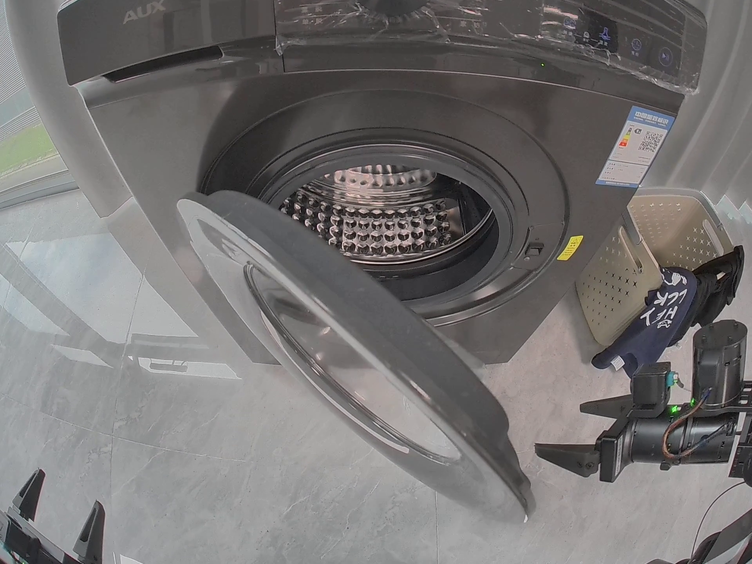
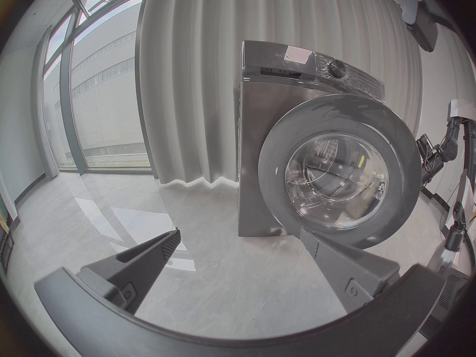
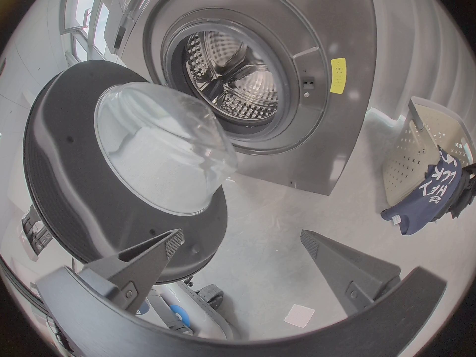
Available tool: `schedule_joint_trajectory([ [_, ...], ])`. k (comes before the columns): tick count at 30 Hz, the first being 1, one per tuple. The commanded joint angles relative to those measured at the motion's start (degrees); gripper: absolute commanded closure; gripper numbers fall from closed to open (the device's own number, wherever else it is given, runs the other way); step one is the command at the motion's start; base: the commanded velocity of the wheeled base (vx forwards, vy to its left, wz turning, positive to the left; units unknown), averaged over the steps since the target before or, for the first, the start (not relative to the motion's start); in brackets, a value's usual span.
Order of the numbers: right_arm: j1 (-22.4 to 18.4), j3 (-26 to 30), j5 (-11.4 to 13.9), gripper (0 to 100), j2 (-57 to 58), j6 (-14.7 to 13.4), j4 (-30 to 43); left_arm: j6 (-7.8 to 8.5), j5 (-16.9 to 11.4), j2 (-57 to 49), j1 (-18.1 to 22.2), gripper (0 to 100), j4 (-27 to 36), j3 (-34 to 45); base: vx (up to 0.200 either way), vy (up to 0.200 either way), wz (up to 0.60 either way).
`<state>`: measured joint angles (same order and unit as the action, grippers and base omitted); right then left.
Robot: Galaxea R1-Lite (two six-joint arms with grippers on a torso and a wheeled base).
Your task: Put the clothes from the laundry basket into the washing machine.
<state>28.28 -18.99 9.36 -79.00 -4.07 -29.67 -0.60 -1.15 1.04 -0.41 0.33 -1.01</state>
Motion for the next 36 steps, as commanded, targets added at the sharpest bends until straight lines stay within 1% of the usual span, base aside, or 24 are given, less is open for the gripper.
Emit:
schedule_joint_trajectory([
  [1,3.53,-1.57,-0.05,0,-4.15,-0.67,-0.04,-0.02,0.00,-1.04,-0.02,0,0.02,1.01,0.000,0.000,0.00],
  [6,6.43,-1.31,0.13,0,-4.33,-0.94,-0.04,-0.02,0.00,-1.04,-0.02,0,0.02,1.01,0.000,0.000,0.00],
  [9,9.69,-0.17,0.13,0,-3.45,-1.03,-0.04,-0.02,0.00,-1.04,-0.02,0,0.02,1.01,0.000,0.000,0.00],
  [10,9.69,-0.17,0.13,0,-3.45,-1.03,-0.04,-0.02,0.00,-1.04,-0.02,0,0.02,1.01,0.000,0.000,0.00],
  [11,10.57,0.36,0.13,0,-2.13,-1.11,-0.04,-0.02,0.00,-1.04,-0.02,0,0.02,1.01,0.000,0.000,0.00],
  [14,9.16,-0.08,-0.31,0,-0.99,-1.73,-0.04,-0.02,0.00,-1.04,-0.02,0,0.02,1.01,0.000,0.000,0.00],
  [15,7.84,-0.52,-1.01,0,-1.16,-2.08,-0.04,-0.02,0.00,-1.04,-0.02,0,0.02,1.01,0.000,0.000,0.00],
  [16,5.64,-1.31,-2.33,0,-1.51,-2.52,-0.04,-0.02,0.00,-1.04,-0.02,0,0.02,1.01,0.000,0.000,0.00],
  [18,3.45,-3.51,-3.91,0,-3.18,-2.87,-0.04,-0.02,0.00,-1.04,-0.02,0,0.02,1.01,0.000,0.000,0.00],
  [19,3.01,-4.56,-4.35,0,-4.50,-3.22,-0.04,-0.02,0.00,-1.04,-0.02,0,0.02,1.01,0.000,0.000,0.00],
  [22,2.66,-9.04,-5.23,0,-9.07,-5.33,-0.12,-0.02,0.00,-1.04,-0.02,0,0.02,1.01,0.000,0.000,0.00],
  [25,3.18,-13.61,-9.45,0,-13.91,-7.88,-0.12,-0.02,0.00,-1.04,-0.02,0,0.02,1.01,0.000,0.000,0.00],
  [28,3.27,-17.83,-11.47,0,-18.21,-8.94,-0.12,-0.02,0.00,-1.04,-0.02,0,0.02,1.01,0.000,0.000,0.00],
  [30,3.27,-18.62,-11.56,0,-19.44,-8.94,-0.12,-0.02,0.00,-1.04,-0.02,0,0.02,1.01,0.000,0.000,0.00],
  [31,3.45,-20.29,-11.65,0,-21.90,-8.76,-0.12,-0.02,0.00,-1.04,-0.02,0,0.02,1.01,0.000,0.000,0.00],
  [33,3.89,-20.91,-11.65,0,-23.13,-8.76,-0.12,-0.02,0.00,-1.04,-0.02,0,0.02,1.01,0.000,0.000,0.00],
  [36,6.43,-21.00,-11.47,0,-23.84,-8.76,-0.12,-0.02,0.00,-1.04,-0.02,0,0.02,1.01,0.000,0.000,0.00],
])
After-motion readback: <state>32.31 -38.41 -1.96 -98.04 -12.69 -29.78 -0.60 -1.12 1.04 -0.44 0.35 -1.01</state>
